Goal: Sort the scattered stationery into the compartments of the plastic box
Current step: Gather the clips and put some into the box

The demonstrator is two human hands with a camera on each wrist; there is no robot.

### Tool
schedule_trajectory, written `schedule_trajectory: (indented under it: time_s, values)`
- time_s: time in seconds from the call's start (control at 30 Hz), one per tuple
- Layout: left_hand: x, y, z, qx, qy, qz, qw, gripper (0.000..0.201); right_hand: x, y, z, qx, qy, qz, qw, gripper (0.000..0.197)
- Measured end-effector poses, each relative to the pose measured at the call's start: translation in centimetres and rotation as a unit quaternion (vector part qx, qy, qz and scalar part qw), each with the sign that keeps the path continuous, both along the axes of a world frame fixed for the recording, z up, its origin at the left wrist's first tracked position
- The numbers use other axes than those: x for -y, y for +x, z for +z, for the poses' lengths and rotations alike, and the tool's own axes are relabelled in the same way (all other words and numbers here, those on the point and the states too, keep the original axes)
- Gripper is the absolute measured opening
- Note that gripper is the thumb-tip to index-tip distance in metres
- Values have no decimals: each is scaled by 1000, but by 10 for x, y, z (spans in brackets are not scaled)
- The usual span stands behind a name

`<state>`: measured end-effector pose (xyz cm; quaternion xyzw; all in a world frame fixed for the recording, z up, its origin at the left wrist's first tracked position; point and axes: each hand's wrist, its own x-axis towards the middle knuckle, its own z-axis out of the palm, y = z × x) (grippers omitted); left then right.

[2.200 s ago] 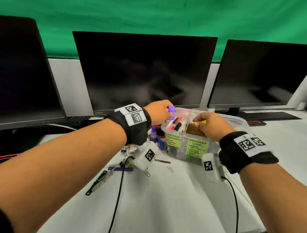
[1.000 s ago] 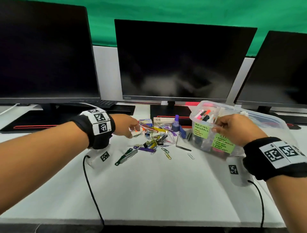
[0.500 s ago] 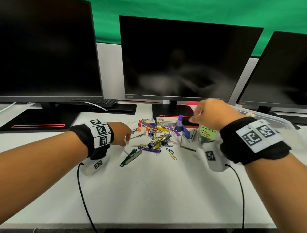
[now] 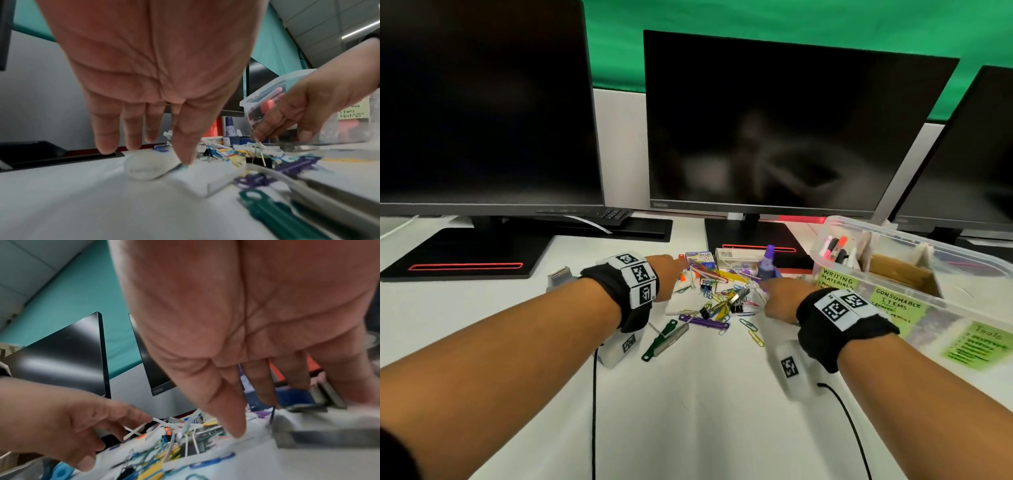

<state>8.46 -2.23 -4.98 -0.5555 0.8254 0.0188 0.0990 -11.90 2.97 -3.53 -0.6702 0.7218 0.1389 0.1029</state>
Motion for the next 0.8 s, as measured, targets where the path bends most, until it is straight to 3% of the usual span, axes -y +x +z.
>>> schedule_trajectory:
  time_s: [0.13,0.27,0.43,0.6,0.8]
  values:
    - [2,-5,-11,21,20,-9,1000,72,-3,6,-4,1,26,52,998,44]
    - [2,-2,-10,2,10,-22,1000,61,-7,18,-7,44,23,111,993,44]
    - [-3,8,-10,1,13,-36,999,57,4,25,3,130,-49,67,988,36]
    - [-5,12,-11,77,2,-75,994,46,34,23,11,52,-37,30,998,44]
    - [-7,15,-11,146,-17,-80,986,40,52,29,-4,-17,18,59,998,51]
